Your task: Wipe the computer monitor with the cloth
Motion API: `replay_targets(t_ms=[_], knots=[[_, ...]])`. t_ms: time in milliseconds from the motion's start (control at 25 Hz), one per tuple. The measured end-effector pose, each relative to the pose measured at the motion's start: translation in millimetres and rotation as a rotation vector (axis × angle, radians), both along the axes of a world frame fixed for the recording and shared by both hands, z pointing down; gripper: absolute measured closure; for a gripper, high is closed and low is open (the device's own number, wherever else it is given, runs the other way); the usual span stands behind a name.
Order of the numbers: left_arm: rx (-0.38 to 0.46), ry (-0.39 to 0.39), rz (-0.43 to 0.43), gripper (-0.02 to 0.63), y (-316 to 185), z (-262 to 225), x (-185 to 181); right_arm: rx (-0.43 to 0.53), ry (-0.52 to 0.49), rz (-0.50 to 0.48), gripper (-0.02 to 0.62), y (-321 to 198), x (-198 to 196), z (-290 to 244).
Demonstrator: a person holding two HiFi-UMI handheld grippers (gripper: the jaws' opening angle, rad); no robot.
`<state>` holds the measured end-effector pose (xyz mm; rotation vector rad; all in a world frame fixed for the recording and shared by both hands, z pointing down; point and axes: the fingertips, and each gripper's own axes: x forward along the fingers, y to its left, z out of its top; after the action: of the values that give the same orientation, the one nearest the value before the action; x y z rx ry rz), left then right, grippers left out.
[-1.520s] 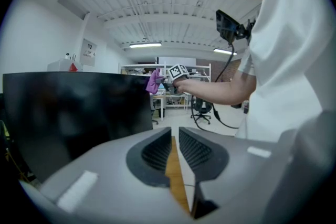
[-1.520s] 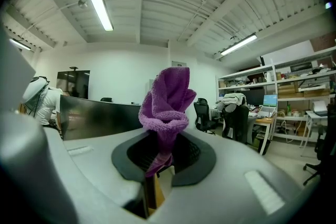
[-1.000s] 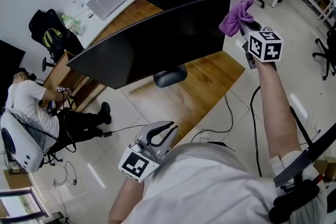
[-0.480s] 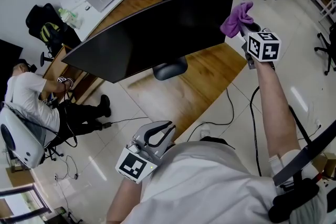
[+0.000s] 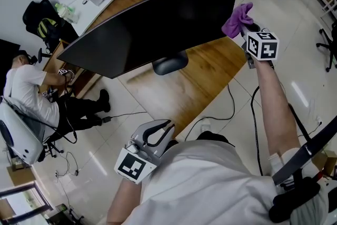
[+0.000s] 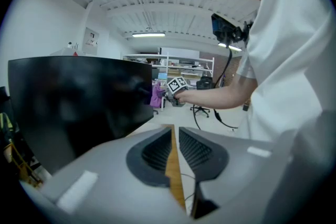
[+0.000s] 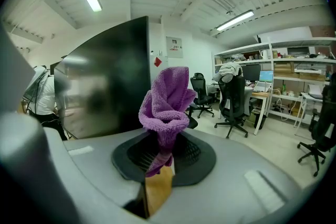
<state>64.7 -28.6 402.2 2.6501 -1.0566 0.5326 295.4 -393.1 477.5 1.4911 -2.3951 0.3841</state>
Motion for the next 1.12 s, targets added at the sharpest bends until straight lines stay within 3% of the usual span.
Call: replay_targets(t_ms=[1120], knots=[[-0.011,-0.034,-0.042,0.541,13,6,-7,-0.142,0.098,0.026,0.545,8,2,118]])
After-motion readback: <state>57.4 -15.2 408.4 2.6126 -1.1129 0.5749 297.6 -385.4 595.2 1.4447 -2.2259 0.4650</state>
